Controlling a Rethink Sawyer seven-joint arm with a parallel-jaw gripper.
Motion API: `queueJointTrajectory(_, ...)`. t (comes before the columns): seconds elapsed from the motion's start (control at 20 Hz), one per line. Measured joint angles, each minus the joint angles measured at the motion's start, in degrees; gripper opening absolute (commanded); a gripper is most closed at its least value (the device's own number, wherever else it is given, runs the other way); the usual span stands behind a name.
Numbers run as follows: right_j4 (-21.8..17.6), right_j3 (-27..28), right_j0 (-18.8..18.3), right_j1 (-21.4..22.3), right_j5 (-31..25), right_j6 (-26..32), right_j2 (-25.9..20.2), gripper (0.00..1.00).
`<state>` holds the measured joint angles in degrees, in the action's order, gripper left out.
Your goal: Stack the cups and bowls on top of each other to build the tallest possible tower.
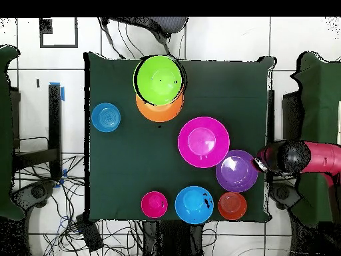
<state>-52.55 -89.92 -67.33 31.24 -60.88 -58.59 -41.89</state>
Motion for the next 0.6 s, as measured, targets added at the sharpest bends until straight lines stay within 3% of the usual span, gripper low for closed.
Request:
queueJointTrajectory(0.3, 1.0, 0.0, -0.2, -1.0, 0.2, 0.0, -0.8, 1.00)
queueJointTrajectory(0.6, 4.1, -0.1, -2.8, -2.8, 4.9, 0.0, -3.7, 1.00)
